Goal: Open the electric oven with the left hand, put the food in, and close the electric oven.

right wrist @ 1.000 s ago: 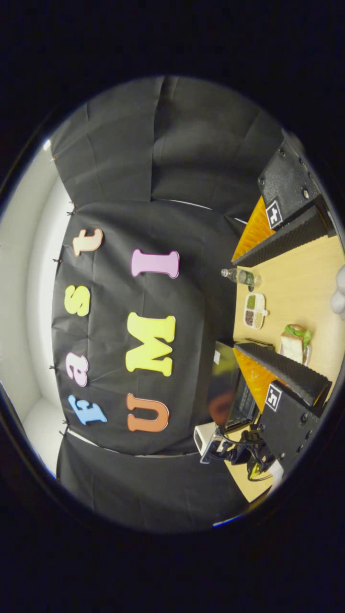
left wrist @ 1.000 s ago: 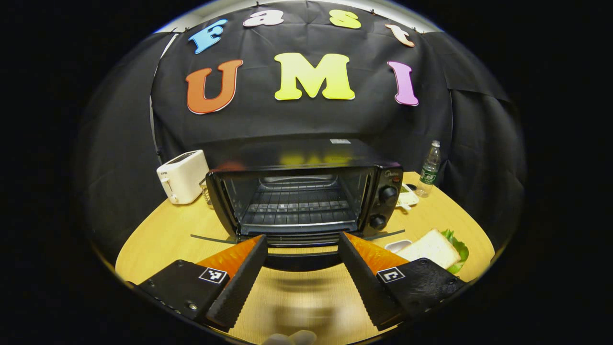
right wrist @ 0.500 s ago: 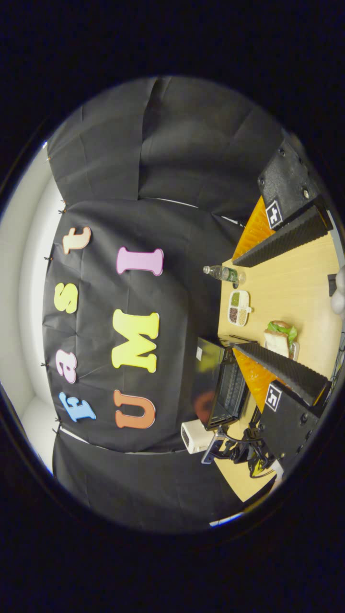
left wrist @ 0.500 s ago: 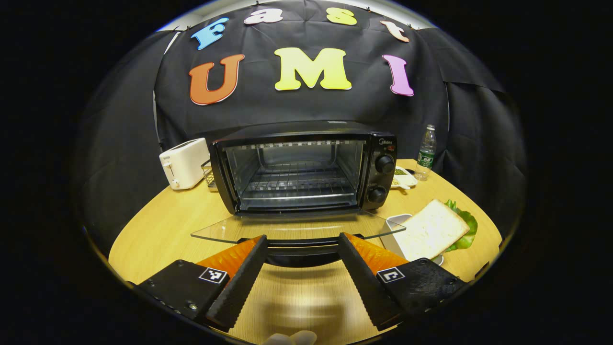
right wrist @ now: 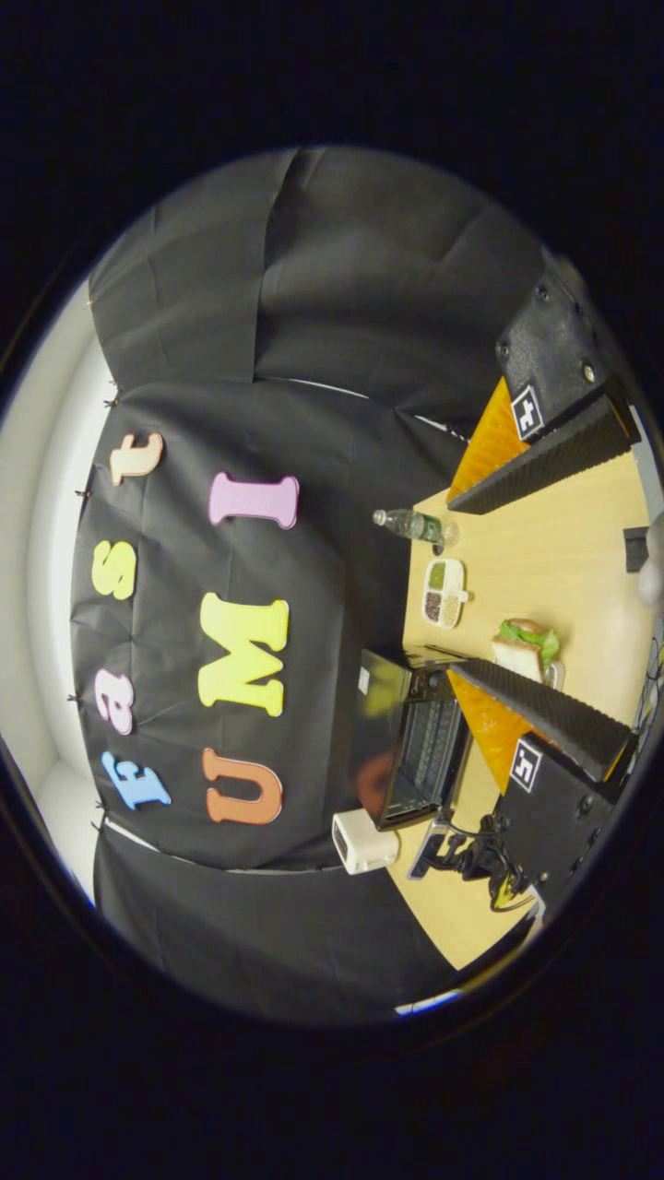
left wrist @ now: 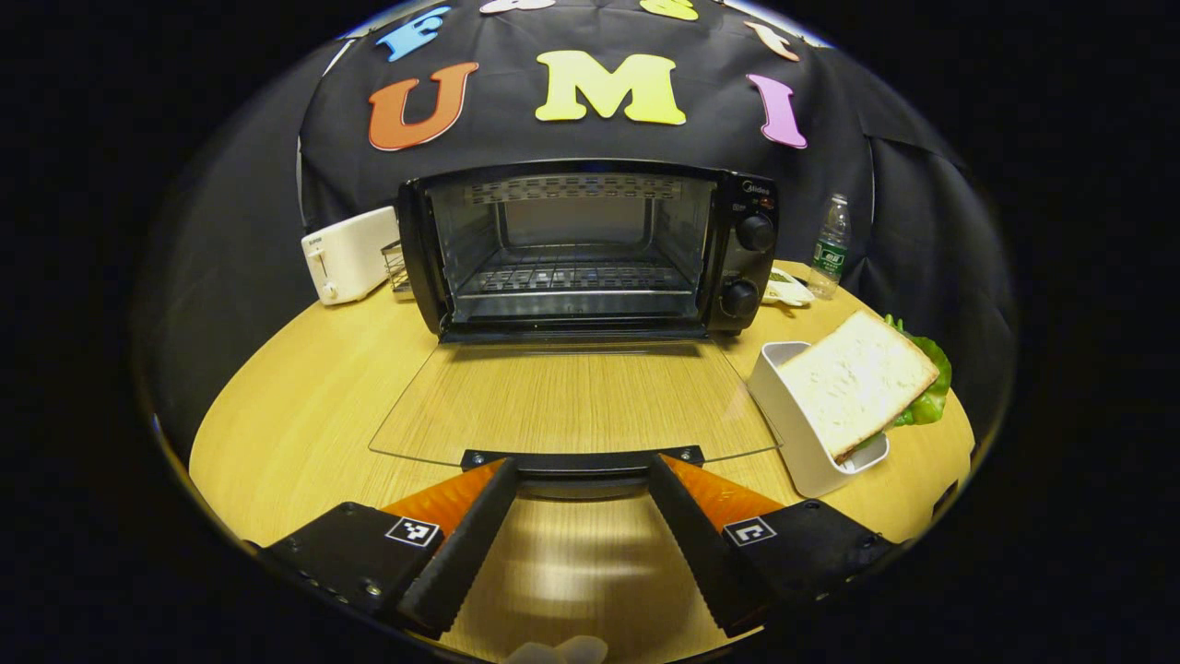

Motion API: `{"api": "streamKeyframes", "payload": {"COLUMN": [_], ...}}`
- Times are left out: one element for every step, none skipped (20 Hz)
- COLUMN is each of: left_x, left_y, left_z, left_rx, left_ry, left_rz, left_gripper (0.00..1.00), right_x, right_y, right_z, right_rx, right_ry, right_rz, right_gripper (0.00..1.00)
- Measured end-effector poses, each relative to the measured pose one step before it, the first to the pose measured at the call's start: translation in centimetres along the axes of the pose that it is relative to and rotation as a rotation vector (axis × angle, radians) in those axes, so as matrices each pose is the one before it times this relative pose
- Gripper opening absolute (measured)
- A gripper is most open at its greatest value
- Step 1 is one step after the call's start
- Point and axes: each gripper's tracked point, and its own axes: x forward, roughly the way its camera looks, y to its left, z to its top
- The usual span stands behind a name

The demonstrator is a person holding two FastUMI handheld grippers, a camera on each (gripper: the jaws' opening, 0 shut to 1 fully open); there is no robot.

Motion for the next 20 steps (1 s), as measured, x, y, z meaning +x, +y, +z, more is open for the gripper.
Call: {"api": "streamKeyframes", "payload": {"left_x": [-0.006, -0.21, -0.204, -0.336, -0.723, -0.593, -0.887, -1.014, -1.065, -1.248, -1.073, -1.278, -1.291, -1.41, -1.143, -0.923, -0.872, -0.839, -0.657, -0.651], "left_y": [0.194, 0.275, 0.187, 0.489, 0.556, 0.381, 0.397, 0.231, 0.476, 0.362, -0.009, -0.209, -0.019, 0.198, 0.006, -0.255, -0.326, -0.454, -0.221, -0.105], "left_z": [0.084, 0.224, 0.358, 0.652, 1.152, 0.958, 1.15, 1.155, 1.357, 1.432, 1.363, 1.452, 1.49, 1.519, 1.59, 1.297, 1.313, 1.095, 0.963, 0.749], "left_rx": [-0.00274, -0.00533, -0.00895, -0.00547, 0.002, -0.00181, 0.00389, 0.00364, 0.0033, 0.00081, -0.00793, -0.00282, 0.00414, 0.00733, 0.00417, 0.00329, -0.00063, 0.00064, 0.00829, 0.0065], "left_ry": [-0.00502, -0.00594, -0.00445, -0.0168, -0.01636, -0.0197, -0.02403, -0.02065, -0.02402, -0.0238, -0.02277, -0.02387, -0.01956, -0.02598, -0.02409, -0.02487, -0.01804, -0.01169, -0.01221, -0.00907], "left_rz": [-0.00066, 0.00217, 0.00185, 0.00376, 0.01178, 0.00064, 0.00351, 0.00074, 0.00679, 0.00449, -0.00586, -0.00586, 0.00115, 0.00282, 0.00487, 0.00002, 0.00198, -0.00052, 0.00723, 0.01204], "left_gripper": [0.96, 0.96, 0.96, 0.96, 0.96, 0.96, 0.95, 0.96, 0.96, 0.96, 0.96, 0.95, 0.95, 0.95, 0.95, 0.95, 0.95, 0.95, 0.95, 0.95], "right_x": [0.158, 0.186, 0.232, 0.181, 0.094, 0.208, 0.171, 0.228, 0.371, 0.283, 0.41, 0.453, 0.556, 0.724, 0.815, 0.978, 1.085, 1.167, 1.247, 1.183], "right_y": [0.048, 0.094, -0.008, -0.071, -0.139, -0.222, -0.048, -0.088, -0.032, 0.091, -0.04, 0.091, 0.229, 0.105, 0.243, 0.249, 0.259, 0.258, 0.231, 0.137], "right_z": [-0.143, -0.141, -0.065, -0.214, -0.278, -0.36, -0.462, -0.572, -0.709, -0.962, -0.961, -1.11, -1.113, -1.267, -1.235, -1.341, -1.11, -0.897, -0.68, -0.412], "right_rx": [0.00361, 0.00622, 0.00383, 0.00009, -0.00159, 0.00114, 0.00414, 0.00534, 0.00049, -0.00355, -0.003, -0.00061, 0.00549, 0.01357, 0.01274, 0.0108, 0.01548, 0.0176, 0.01977, 0.02979], "right_ry": [0.00651, 0.00215, 0.00287, 0.00326, 0.00447, 0.00687, 0.00961, 0.00956, 0.01631, 0.0171, 0.01507, 0.02049, 0.02315, 0.02389, 0.02891, 0.03485, 0.03551, 0.03328, 0.03257, 0.0261], "right_rz": [0.00196, 0.00531, 0.00254, 0.00226, 0.00064, 0.00008, 0.00521, 0.00522, 0.00923, 0.00662, 0.00924, 0.01262, 0.01928, 0.02048, 0.02395, 0.03016, 0.03955, 0.04231, 0.04775, 0.0479], "right_gripper": [1.0, 1.0, 1.0, 1.0, 1.0, 1.0, 1.0, 1.0, 1.0, 1.0, 1.0, 1.0, 1.0, 1.0, 1.0, 1.0, 1.0, 1.0, 1.0, 1.0]}}
